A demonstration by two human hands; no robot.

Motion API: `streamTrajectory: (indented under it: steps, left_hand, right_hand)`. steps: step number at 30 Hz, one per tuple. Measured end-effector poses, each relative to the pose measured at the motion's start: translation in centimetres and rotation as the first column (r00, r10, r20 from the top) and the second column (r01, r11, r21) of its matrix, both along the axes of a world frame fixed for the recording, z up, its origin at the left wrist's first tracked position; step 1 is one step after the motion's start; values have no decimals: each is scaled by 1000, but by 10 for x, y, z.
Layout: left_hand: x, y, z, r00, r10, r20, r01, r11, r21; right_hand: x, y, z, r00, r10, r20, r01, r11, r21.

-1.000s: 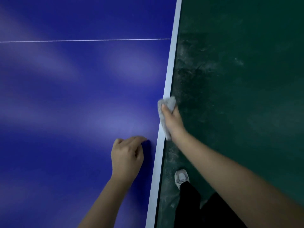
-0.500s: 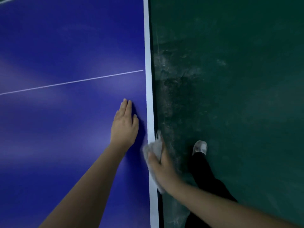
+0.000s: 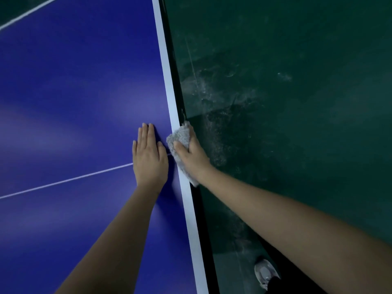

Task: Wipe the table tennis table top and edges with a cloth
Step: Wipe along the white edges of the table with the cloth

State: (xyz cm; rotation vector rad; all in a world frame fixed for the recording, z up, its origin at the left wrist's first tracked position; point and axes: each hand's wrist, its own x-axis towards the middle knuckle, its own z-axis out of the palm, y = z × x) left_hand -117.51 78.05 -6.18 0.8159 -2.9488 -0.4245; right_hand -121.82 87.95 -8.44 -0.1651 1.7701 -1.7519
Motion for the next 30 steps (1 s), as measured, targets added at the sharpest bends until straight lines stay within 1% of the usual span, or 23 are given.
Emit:
streamTrajectory:
  steps: [2, 4, 6, 8, 10, 13, 15, 17, 20, 22, 24, 27, 30]
  left_hand:
    - [-19, -11, -2, 997, 82, 2, -82, 997, -13]
    - [-30, -15, -5, 990, 140, 12, -139, 989, -48]
    - [-33, -16, -7, 990, 140, 10, -140, 988, -61]
    - [-32, -17, -8, 990, 141, 17, -140, 988, -62]
    - [-32, -17, -7, 988, 151, 20, -149, 987, -59]
    - [-34, -17, -5, 987, 162, 19, -161, 986, -52]
    - [-35, -16, -4, 986, 164, 27, -162, 986, -48]
    - [-35, -16, -3, 987, 159, 38, -157, 987, -43]
    - [-36, -15, -2, 986, 157, 53, -155, 987, -36]
    - [-35, -15, -1, 984, 164, 65, -162, 986, -35]
    - [-35, -14, 0, 982, 172, 74, -170, 985, -37]
    - [-36, -14, 1, 981, 179, 72, -178, 984, -14]
    - [-36, -15, 2, 980, 174, 95, -174, 985, -6]
  right_hand:
    - [25, 12, -4, 1000, -13, 3, 13, 1000, 13]
    - [57, 28, -6, 1000, -1, -26, 0, 1000, -24]
    - [70, 36, -10, 999, 22, -36, -24, 998, -63]
    - [63, 33, -11, 998, 61, -6, -61, 996, -63]
    - [42, 22, -8, 996, 74, 46, -72, 996, -54]
    - [-13, -6, -4, 990, 40, 138, -27, 995, -99]
    - [-60, -26, -3, 991, 32, 126, -17, 993, -120]
    - [-103, -44, 0, 996, 41, 73, -34, 994, -104]
    - [-137, -60, 3, 999, 35, 40, -32, 997, -73]
    - [-134, -59, 5, 998, 12, 54, -8, 998, -66]
    - [-113, -49, 6, 997, -3, 83, 7, 999, -50]
    - [-76, -30, 3, 995, 44, 86, -42, 999, -27]
    - [-66, -23, -2, 992, 79, 97, -77, 997, -26]
